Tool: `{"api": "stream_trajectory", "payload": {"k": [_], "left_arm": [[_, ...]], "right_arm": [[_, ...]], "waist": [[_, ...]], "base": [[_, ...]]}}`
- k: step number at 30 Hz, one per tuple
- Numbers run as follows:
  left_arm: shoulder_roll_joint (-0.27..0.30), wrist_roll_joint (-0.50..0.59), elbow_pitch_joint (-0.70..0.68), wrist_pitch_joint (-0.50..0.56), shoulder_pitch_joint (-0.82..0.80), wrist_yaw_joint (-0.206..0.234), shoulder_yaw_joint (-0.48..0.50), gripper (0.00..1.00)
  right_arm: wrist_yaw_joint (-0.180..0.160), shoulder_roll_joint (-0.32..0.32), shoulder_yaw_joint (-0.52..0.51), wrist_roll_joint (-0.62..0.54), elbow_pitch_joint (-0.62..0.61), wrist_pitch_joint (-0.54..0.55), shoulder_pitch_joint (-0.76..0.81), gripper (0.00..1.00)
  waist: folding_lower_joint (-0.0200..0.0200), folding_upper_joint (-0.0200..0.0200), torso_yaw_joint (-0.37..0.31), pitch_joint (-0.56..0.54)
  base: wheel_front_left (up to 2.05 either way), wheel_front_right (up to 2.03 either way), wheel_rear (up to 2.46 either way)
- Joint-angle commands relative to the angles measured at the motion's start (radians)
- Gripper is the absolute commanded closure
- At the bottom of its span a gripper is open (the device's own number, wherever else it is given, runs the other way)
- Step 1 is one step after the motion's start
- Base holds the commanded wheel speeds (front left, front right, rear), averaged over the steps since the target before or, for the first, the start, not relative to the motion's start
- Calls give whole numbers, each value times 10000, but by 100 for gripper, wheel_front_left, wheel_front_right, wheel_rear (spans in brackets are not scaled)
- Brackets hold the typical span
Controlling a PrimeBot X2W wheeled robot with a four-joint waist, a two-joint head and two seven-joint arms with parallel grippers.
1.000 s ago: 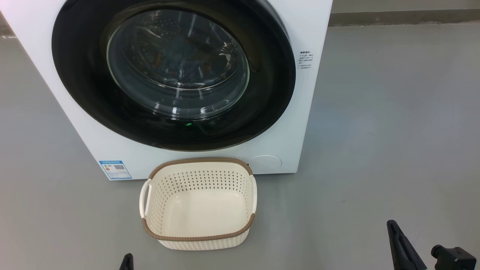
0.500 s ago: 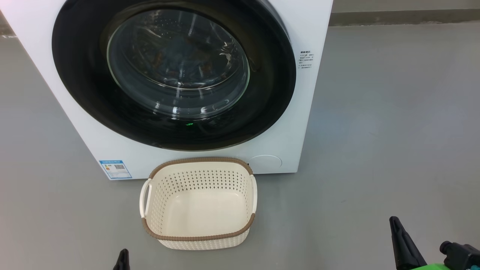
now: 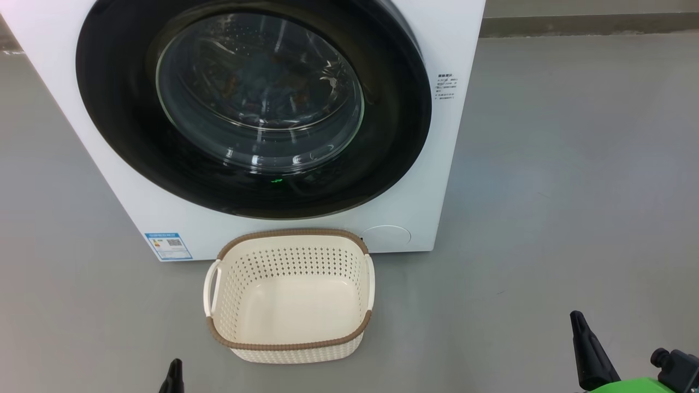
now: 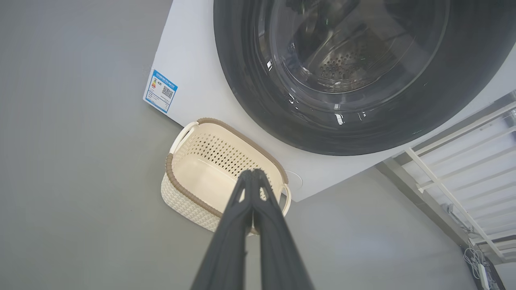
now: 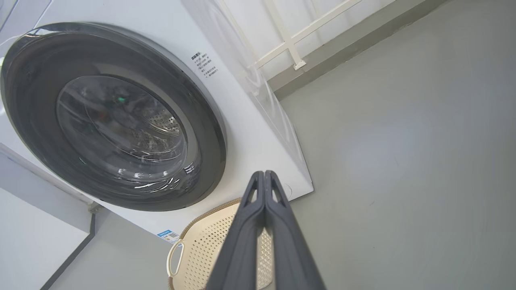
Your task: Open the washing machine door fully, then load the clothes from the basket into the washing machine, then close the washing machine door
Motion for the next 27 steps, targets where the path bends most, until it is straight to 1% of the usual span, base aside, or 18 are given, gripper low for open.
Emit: {"api": "stream_trajectory", "payload": {"k": [1, 27], "left_arm": [[162, -289, -170, 59, -455, -75, 205, 100], [214, -2996, -95, 823, -917, -206, 610, 100]], "right_arm": [[-21, -84, 76, 362, -188, 66, -425, 100], [-34, -124, 104, 3588, 39, 833, -841, 100]], "waist": [[0, 0, 2, 1], [0, 0, 19, 16]], "base": [[0, 0, 0], [0, 0, 0]]}}
